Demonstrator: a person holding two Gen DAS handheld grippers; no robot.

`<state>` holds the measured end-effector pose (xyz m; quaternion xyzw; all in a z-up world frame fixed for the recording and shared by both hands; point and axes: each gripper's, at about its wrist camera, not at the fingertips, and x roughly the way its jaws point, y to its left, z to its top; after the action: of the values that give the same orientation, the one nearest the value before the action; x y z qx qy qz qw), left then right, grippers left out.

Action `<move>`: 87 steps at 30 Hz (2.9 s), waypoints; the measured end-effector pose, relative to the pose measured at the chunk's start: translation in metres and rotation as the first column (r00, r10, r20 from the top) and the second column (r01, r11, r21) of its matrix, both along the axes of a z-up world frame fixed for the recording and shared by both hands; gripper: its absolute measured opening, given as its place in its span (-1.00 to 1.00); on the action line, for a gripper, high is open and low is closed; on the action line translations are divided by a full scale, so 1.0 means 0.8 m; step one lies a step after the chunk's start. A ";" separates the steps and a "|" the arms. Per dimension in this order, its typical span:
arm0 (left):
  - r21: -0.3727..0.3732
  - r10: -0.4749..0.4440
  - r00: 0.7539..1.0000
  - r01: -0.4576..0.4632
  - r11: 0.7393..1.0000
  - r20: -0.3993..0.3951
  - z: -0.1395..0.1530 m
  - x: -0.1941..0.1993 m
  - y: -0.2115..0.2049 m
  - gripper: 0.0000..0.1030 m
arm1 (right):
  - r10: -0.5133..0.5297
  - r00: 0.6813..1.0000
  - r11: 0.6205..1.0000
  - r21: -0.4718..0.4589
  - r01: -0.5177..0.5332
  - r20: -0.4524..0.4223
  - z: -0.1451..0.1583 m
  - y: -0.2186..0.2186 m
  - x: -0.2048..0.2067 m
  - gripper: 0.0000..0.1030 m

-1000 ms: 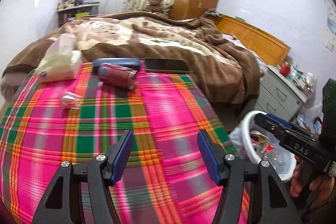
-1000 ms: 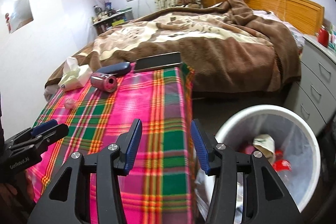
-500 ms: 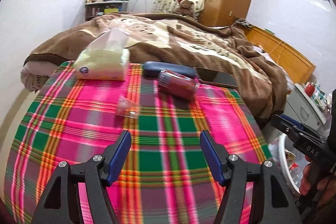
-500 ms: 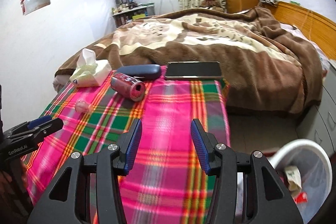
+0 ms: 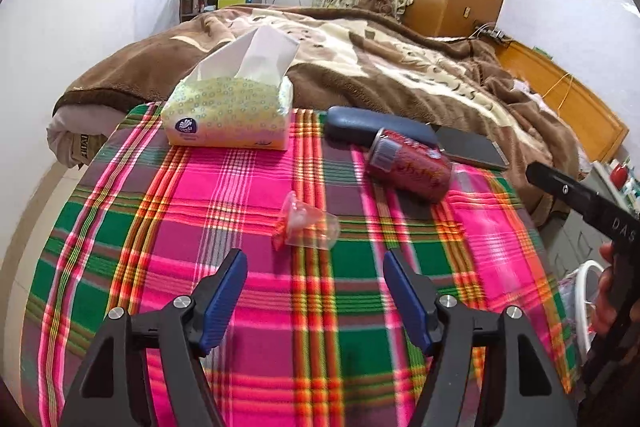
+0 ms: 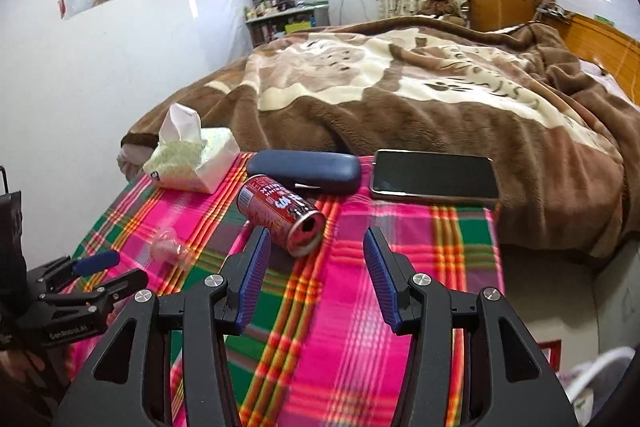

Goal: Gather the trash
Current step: 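Grasp the clear orange-lidded cup with the left tool while the right tool grasps the red milk can, then carry the plastic cup and red can over the wastebasket with both tools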

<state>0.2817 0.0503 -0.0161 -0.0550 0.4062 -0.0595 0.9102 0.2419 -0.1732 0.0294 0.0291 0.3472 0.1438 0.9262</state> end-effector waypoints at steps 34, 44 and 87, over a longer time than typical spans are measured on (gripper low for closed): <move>0.064 0.037 0.995 -0.031 0.997 -0.090 -0.046 0.050 0.050 0.36 | 0.267 0.947 0.961 -0.018 -0.275 -0.180 -0.054 0.074 0.079 0.23; -0.060 0.098 0.994 -0.101 0.993 -0.055 -0.024 0.058 0.072 0.43 | 0.191 0.961 0.975 -0.073 -0.209 -0.199 -0.067 0.088 0.090 0.23; -0.072 0.040 0.999 -0.040 0.997 -0.012 -0.005 0.007 0.001 -0.14 | 0.073 0.986 0.997 0.044 -0.067 -0.151 -0.046 0.033 0.021 0.05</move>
<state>0.2874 0.0513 -0.0201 -0.0965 0.4074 -0.0557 0.9064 0.2584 -0.1470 -0.0071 0.0459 0.4148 0.1802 0.8907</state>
